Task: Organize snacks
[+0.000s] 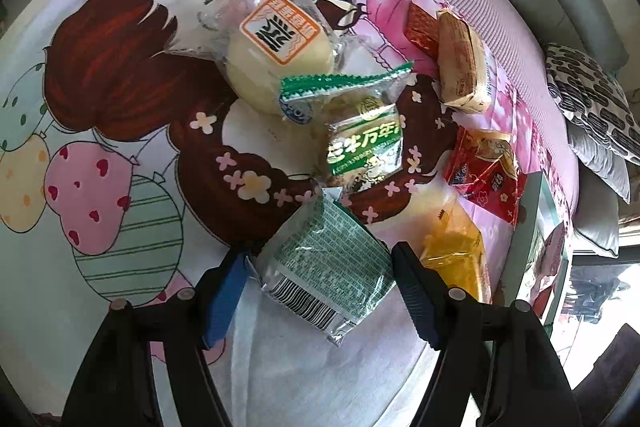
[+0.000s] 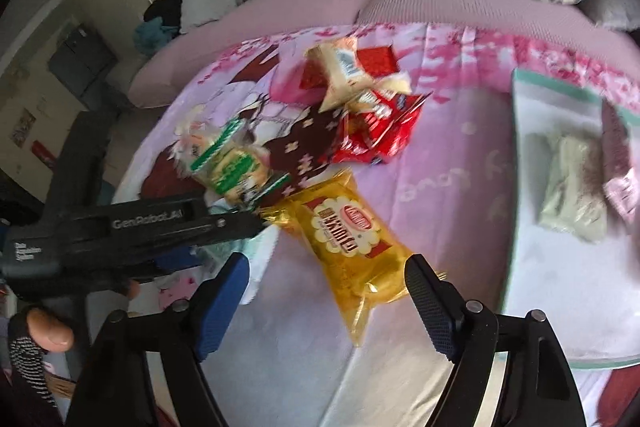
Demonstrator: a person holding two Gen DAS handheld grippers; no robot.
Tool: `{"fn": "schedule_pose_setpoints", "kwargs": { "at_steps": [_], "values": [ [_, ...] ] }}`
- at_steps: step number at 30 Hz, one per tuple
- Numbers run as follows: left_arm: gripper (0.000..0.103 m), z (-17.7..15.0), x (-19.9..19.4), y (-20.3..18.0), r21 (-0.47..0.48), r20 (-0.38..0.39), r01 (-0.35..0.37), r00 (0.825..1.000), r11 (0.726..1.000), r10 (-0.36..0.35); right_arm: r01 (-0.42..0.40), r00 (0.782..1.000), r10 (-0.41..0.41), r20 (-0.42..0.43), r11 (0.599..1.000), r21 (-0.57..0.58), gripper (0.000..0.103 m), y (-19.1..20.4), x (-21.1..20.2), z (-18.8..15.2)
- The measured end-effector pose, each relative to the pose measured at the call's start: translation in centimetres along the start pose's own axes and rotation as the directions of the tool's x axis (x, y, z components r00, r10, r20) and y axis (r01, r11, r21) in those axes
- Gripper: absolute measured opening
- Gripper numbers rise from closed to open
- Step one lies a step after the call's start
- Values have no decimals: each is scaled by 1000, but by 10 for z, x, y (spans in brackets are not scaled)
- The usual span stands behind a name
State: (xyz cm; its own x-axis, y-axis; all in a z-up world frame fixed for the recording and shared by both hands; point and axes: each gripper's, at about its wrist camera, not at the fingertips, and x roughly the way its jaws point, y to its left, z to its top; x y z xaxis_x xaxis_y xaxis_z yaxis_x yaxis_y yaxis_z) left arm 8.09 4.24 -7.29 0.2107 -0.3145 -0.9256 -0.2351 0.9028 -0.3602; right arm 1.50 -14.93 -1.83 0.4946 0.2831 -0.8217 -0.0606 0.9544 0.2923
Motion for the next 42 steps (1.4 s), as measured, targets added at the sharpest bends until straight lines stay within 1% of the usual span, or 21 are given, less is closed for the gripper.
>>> {"fn": "schedule_pose_setpoints", "kwargs": {
  "at_steps": [3,7,8,11,13,15,17,18,21,22,23,27,31,36,40,42],
  "values": [
    [74,-1,-3,1,1,0,-5,1000,1000,5,60,998,-59,13,998,-24,82,0,4,3],
    [76,-1,-5,-1,21,8,-27,1000,999,27,89,996,-86,38,993,-82,81,3,6,11],
    [78,-2,-7,0,23,16,-35,999,999,35,88,996,-85,36,992,-94,81,5,8,12],
    [78,-1,-16,3,18,43,-58,997,998,57,111,994,-109,18,987,-114,79,6,17,13],
    [78,0,-21,6,12,60,-66,996,998,65,119,993,-119,8,985,-121,74,6,22,12],
    [78,1,-26,9,13,72,-70,995,997,69,120,993,-121,3,987,-109,73,3,27,13],
    [78,1,-29,9,21,76,-69,995,997,67,105,994,-105,1,989,-102,71,2,31,13],
    [78,1,-29,7,27,77,-68,995,997,66,100,995,-101,-4,990,-103,68,3,32,13],
    [78,0,-30,1,57,80,-71,995,996,67,110,994,-111,-5,986,-123,65,7,33,10],
    [78,-1,-30,-2,68,79,-71,995,995,66,111,994,-112,-3,986,-123,60,7,33,10],
    [78,-1,-31,-3,81,75,-69,995,994,63,108,994,-109,-2,987,-118,58,7,32,10],
    [78,-5,-28,-13,128,56,-55,997,990,48,115,993,-116,-6,991,-62,54,-4,30,11],
    [78,-10,-25,-22,176,46,-59,998,983,52,137,990,-137,-12,991,-9,54,-15,23,8],
    [78,-17,-16,-34,247,42,-110,994,963,103,151,988,-150,-29,988,33,54,-24,16,2],
    [78,-23,-4,-38,278,31,-152,988,949,149,155,987,-154,-36,987,33,54,-24,16,0],
    [78,-24,3,-39,279,26,-166,986,946,165,159,986,-158,-47,987,24,54,-23,19,-1]
  ]
}}
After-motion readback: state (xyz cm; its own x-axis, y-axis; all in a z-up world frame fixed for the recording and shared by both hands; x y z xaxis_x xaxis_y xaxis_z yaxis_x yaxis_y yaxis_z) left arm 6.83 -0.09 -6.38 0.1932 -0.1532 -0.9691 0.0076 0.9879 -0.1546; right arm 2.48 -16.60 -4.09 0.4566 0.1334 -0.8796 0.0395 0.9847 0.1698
